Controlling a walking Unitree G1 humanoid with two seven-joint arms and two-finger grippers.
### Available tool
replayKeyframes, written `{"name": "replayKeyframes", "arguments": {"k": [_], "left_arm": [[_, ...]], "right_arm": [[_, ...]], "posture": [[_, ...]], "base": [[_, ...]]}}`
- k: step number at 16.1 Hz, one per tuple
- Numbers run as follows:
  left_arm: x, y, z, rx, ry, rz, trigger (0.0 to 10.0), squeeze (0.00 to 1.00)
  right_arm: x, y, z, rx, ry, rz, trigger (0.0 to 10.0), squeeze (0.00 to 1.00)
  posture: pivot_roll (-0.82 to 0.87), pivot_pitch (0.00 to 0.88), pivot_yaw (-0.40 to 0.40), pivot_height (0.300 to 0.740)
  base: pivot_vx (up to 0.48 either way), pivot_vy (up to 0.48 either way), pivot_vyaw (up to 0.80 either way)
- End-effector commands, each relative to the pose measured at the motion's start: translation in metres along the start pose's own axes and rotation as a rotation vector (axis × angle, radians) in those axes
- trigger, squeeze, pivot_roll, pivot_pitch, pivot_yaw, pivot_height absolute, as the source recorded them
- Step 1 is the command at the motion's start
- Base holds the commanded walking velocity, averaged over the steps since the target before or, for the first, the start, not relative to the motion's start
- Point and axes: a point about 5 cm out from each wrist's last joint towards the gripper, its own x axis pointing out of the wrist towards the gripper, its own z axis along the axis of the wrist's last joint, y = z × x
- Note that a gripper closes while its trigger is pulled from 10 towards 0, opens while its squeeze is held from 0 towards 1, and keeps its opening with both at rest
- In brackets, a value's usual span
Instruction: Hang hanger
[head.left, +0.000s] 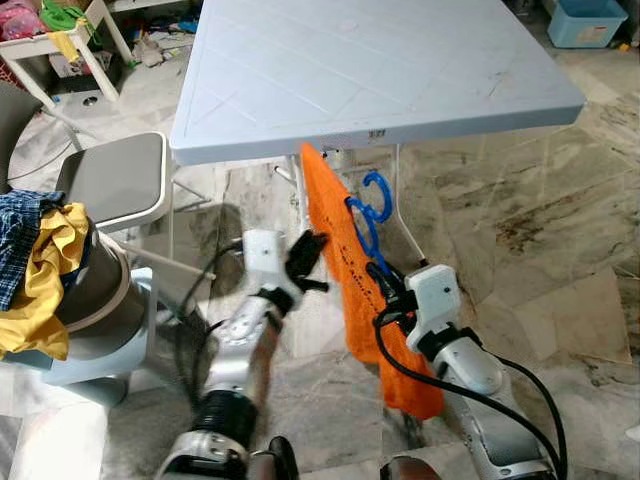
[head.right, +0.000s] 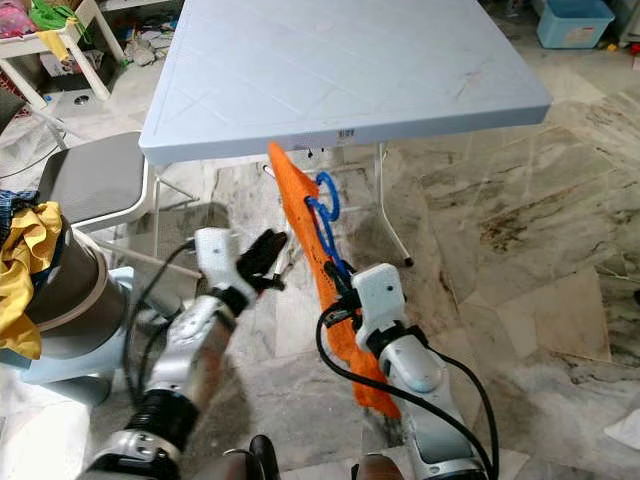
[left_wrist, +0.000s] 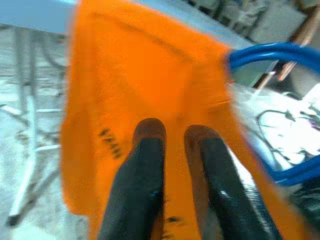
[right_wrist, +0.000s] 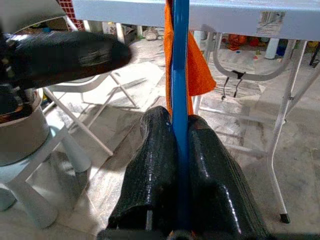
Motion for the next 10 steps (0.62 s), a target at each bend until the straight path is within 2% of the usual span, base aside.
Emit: {"name": "replayKeyframes", "arguments": {"k": [1,10], "left_arm": [[0.0018,-0.0011,0.0045,0.03,-0.009,-0.017,10.0,1.0],[0.006,-0.0002,0.0063,0.029,-0.005,-0.002,10.0,1.0]], "right_arm": [[0.0035,0.0055,0.0061,-0.012,-0.035,0.022,10.0,0.0],[0.0018,0.0075,0.0034,-0.015,-0.025,0.029,10.0,0.0]], "posture": [[-0.28,0.211,0.106,0.74],[-0.29,0.209,0.112,0.74]], "base": [[0.0,0.0,0.0],[0.0,0.0,0.0]]}}
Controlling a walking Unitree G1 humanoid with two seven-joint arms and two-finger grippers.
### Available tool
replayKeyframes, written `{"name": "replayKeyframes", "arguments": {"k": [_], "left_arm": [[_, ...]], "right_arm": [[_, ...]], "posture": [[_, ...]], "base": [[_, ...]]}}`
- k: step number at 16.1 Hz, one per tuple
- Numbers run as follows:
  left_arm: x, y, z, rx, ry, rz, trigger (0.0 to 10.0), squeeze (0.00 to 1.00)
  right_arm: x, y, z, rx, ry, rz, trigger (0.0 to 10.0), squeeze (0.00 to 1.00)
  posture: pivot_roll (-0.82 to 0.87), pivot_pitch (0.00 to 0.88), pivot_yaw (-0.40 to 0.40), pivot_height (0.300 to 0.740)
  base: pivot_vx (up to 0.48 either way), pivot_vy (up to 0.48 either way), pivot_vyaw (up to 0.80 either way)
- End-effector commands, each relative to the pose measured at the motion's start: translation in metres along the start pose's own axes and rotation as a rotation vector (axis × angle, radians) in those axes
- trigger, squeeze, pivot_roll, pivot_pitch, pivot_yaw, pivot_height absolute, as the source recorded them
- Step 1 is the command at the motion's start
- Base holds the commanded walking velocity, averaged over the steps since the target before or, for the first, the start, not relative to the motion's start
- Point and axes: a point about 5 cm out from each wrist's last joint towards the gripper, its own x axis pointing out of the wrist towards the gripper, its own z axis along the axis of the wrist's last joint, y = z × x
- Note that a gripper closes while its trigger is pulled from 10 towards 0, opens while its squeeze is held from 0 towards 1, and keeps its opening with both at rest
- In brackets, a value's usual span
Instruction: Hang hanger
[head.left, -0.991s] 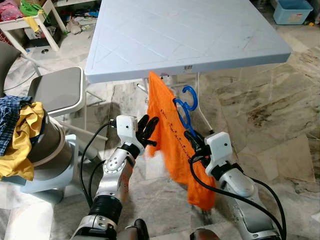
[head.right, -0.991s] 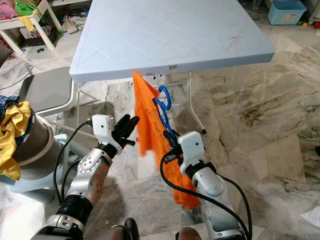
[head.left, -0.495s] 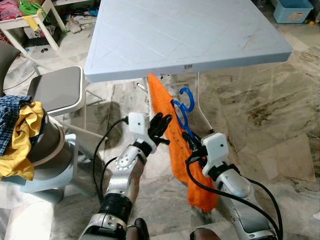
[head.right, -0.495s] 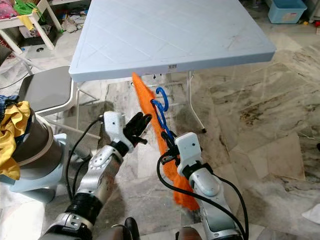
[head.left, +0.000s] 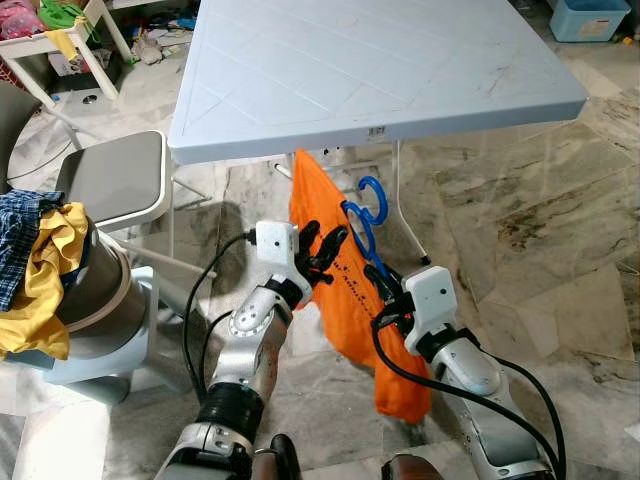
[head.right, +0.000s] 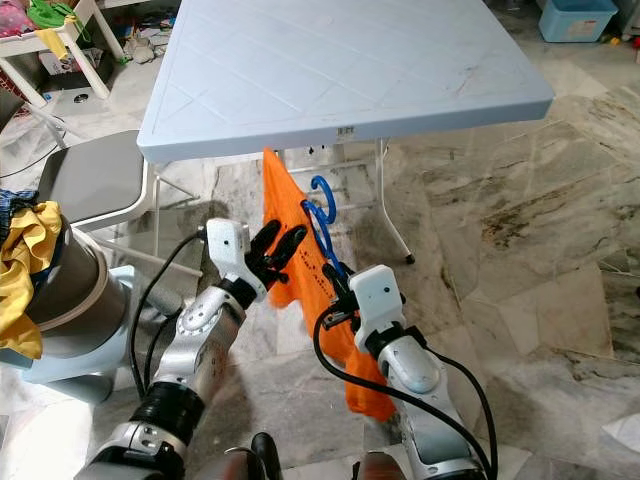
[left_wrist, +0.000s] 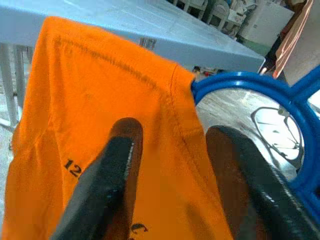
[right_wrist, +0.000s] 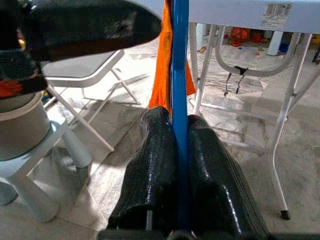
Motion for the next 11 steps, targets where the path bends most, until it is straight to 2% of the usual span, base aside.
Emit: {"name": "replayKeyframes", "arguments": {"k": [1,4,7,8,9,11], "left_arm": [[0.0,0.003,0.0,0.003,0.007,0.013,10.0,1.0],[0.003,0.002,0.002,0.007,0.0,0.012,10.0,1.0],[0.0,0.009,-0.005,0.042,0.041,0.059,10.0,1.0],[-0.001,0.012,-0.007,0.046,0.054,0.079,10.0,0.0],[-0.002,0.017,-0.009,0.042,0.07,0.099,0.0,0.0],[-0.002,0.019,-0.01,0.043,0.072,0.101,0.0,0.0]], "right_arm": [[0.001,0.007,0.004,-0.002,-0.029,0.034,10.0,0.0],[0.0,0.008,0.002,-0.003,-0.015,0.063,10.0,0.0],[0.001,0.012,0.005,0.002,-0.028,0.084,10.0,0.0],[0.002,0.013,0.007,0.002,-0.034,0.086,10.0,0.0],[0.002,0.012,0.007,0.002,-0.036,0.086,10.0,0.0],[0.001,0.012,0.01,0.002,-0.048,0.089,10.0,0.0]], "posture": [[-0.29,0.209,0.111,0.74],[-0.29,0.206,0.109,0.74],[-0.29,0.202,0.112,0.74],[-0.3,0.201,0.113,0.74],[-0.3,0.203,0.114,0.74],[-0.3,0.204,0.114,0.74]], "base": [[0.0,0.0,0.0],[0.0,0.0,0.0],[0.0,0.0,0.0],[0.0,0.0,0.0],[0.0,0.0,0.0],[0.0,0.0,0.0]]}}
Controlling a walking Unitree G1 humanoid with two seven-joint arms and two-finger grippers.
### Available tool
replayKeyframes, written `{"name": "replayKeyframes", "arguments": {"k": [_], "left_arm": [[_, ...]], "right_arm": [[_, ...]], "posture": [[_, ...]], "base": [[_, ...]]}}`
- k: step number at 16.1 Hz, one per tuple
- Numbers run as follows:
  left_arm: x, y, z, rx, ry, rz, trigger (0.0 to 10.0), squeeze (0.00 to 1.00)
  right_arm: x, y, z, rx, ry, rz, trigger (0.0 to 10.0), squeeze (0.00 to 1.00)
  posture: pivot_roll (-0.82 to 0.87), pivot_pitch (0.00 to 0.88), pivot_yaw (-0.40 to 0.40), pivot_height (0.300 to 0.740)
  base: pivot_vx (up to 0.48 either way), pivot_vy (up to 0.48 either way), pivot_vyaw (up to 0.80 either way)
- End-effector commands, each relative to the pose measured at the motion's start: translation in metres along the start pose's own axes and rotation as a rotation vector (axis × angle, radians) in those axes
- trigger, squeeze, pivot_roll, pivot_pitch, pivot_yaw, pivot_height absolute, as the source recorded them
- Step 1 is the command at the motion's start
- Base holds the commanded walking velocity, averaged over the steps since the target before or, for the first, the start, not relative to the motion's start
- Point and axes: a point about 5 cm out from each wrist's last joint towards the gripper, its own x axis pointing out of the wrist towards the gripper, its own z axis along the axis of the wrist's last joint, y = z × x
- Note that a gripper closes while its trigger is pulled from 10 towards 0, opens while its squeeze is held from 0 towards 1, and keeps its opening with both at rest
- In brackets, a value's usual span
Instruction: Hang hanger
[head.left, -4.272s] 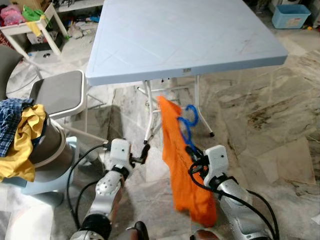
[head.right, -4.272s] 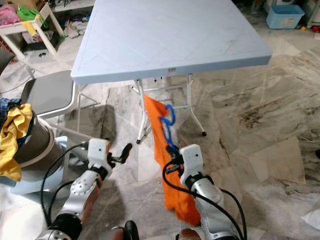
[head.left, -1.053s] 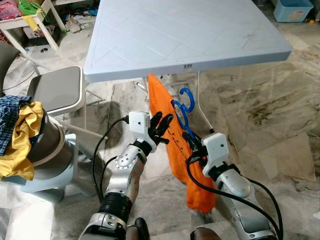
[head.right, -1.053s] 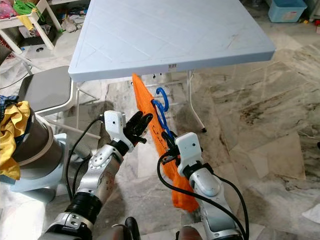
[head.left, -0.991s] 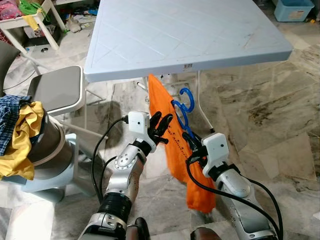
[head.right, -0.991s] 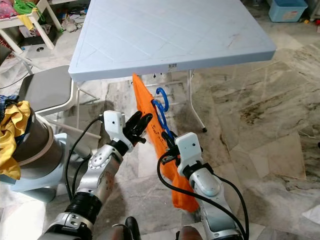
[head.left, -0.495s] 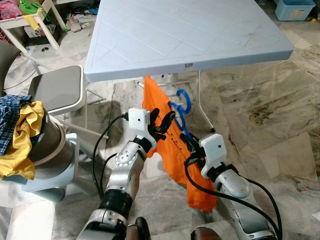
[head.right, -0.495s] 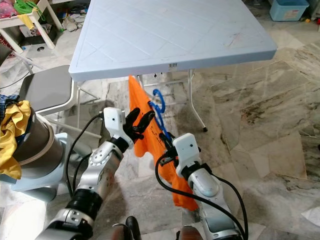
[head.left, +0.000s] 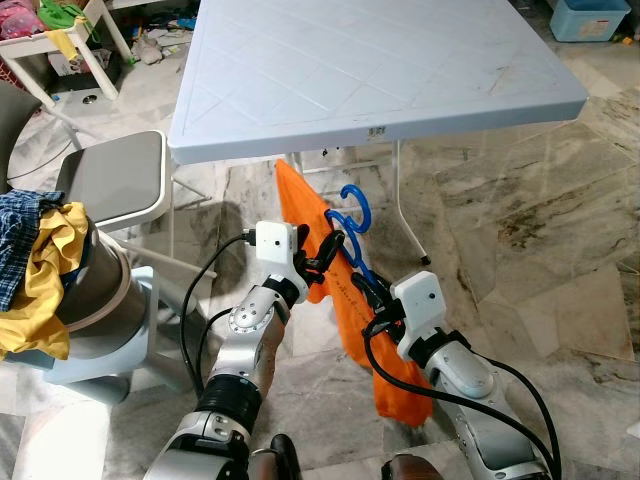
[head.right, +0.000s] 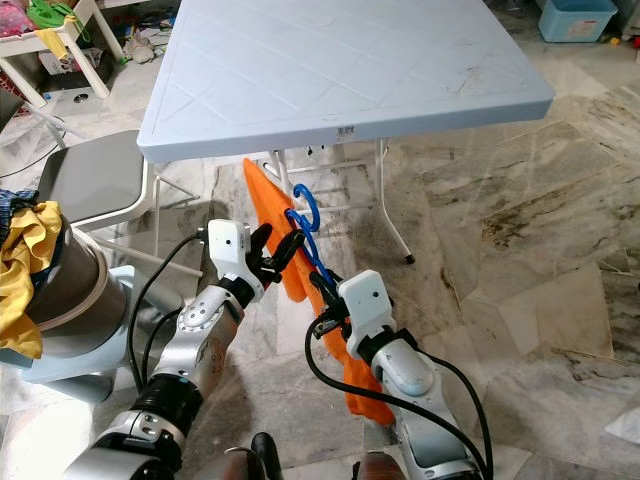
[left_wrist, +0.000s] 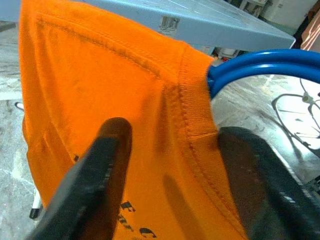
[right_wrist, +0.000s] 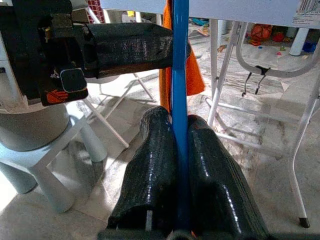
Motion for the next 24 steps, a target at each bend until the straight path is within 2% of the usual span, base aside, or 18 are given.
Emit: {"name": "replayKeyframes", "arguments": {"k": [1,8,15,20,24], "left_arm": [[-0.002,0.007,-0.001,0.015,0.006,0.023,0.0,0.0],[0.0,0.012,0.002,0.023,-0.004,0.037,0.0,0.0],[0.003,0.011,0.005,0.023,-0.027,0.031,0.0,0.0],[0.006,0.009,0.011,0.019,-0.059,0.034,0.0,0.0],[0.008,0.006,0.014,0.003,-0.077,0.024,0.0,0.0]], "right_arm": [[0.001,0.006,0.014,0.0,-0.066,0.029,10.0,0.0],[0.003,0.004,0.015,-0.004,-0.068,0.016,10.0,0.0],[0.003,0.004,0.015,-0.005,-0.07,0.002,10.0,0.0],[0.004,0.001,0.017,-0.015,-0.08,-0.035,10.0,0.0],[0.006,-0.007,0.021,-0.028,-0.097,-0.106,10.0,0.0]], "posture": [[-0.3,0.205,0.114,0.74],[-0.29,0.205,0.12,0.74],[-0.3,0.202,0.123,0.74],[-0.3,0.204,0.122,0.74],[-0.3,0.207,0.122,0.74]], "base": [[0.0,0.0,0.0],[0.0,0.0,0.0],[0.0,0.0,0.0],[0.0,0.0,0.0],[0.0,0.0,0.0]]}}
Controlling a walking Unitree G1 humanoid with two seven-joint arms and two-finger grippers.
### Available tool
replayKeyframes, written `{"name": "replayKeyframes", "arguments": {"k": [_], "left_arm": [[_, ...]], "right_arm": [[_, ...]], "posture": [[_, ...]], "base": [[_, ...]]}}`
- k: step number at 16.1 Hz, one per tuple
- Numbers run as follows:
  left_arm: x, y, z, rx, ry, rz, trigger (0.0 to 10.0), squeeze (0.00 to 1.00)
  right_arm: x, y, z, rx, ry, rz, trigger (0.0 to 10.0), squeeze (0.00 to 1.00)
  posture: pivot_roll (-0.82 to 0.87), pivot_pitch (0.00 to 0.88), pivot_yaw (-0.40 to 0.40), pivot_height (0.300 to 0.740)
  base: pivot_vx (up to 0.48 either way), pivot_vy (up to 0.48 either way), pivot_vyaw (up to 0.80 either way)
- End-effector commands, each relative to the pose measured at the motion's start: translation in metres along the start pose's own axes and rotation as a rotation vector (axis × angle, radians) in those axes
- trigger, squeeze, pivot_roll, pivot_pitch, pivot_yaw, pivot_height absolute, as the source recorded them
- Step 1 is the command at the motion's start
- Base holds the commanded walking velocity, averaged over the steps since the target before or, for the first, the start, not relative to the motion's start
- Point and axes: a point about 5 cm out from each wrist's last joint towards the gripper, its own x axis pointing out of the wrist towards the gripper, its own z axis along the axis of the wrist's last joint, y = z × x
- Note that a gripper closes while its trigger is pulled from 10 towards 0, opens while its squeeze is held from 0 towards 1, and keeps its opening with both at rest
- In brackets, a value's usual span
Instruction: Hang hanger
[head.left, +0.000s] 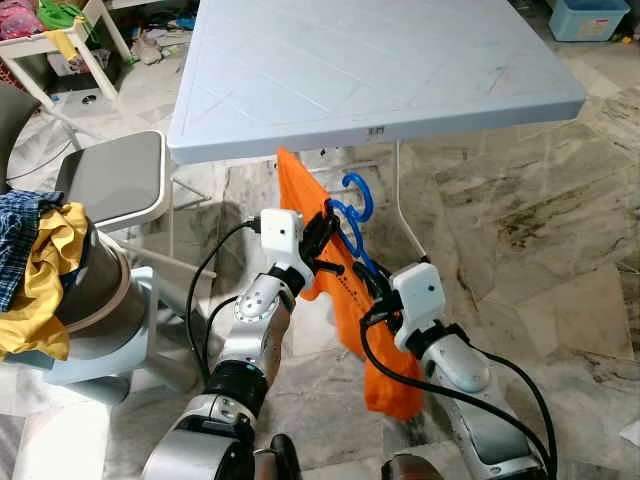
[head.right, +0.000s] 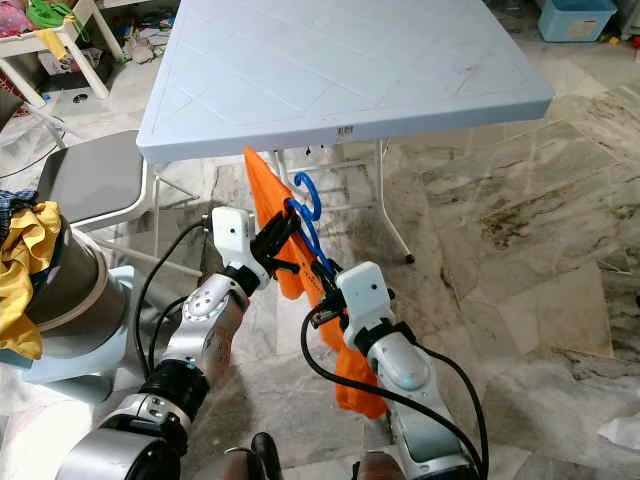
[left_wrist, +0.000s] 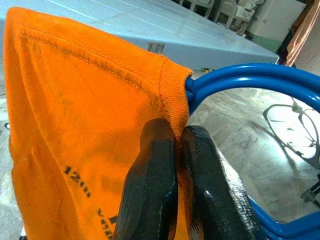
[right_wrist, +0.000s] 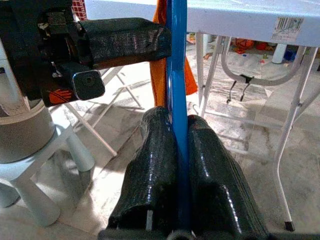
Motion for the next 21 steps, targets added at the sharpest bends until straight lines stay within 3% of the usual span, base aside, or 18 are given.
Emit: {"name": "replayKeyframes", "arguments": {"k": [1,7,9,13,17,21], "left_arm": [[-0.004,0.011,0.002,-0.013,-0.011,0.054,0.0,0.0],[-0.002,0.004,0.003,-0.039,-0.022,0.027,0.0,0.0],[0.002,0.003,0.009,-0.034,-0.046,0.025,0.0,0.0],[0.002,0.006,0.013,-0.011,-0.058,0.025,0.0,0.0],[-0.002,0.025,0.019,0.039,-0.057,0.115,0.0,0.0],[-0.002,0.043,0.028,0.09,-0.064,0.202,0.0,0.0]], "right_arm": [[0.001,-0.006,0.012,-0.005,-0.07,-0.048,10.0,0.0],[0.009,-0.008,0.021,-0.058,-0.114,-0.104,10.0,0.0],[0.012,-0.008,0.027,-0.115,-0.143,-0.113,10.0,0.0],[0.011,-0.009,0.023,-0.102,-0.128,-0.102,10.0,0.0],[-0.005,-0.014,0.008,-0.142,-0.047,-0.039,10.0,0.0],[-0.041,-0.044,-0.011,-0.228,0.065,0.001,10.0,0.0]], "posture": [[-0.3,0.208,0.122,0.74],[-0.3,0.212,0.119,0.74],[-0.3,0.213,0.118,0.74],[-0.29,0.213,0.116,0.74],[-0.29,0.216,0.114,0.74],[-0.3,0.22,0.117,0.74]], "base": [[0.0,0.0,0.0],[0.0,0.0,0.0],[0.0,0.0,0.0],[0.0,0.0,0.0],[0.0,0.0,0.0],[0.0,0.0,0.0]]}}
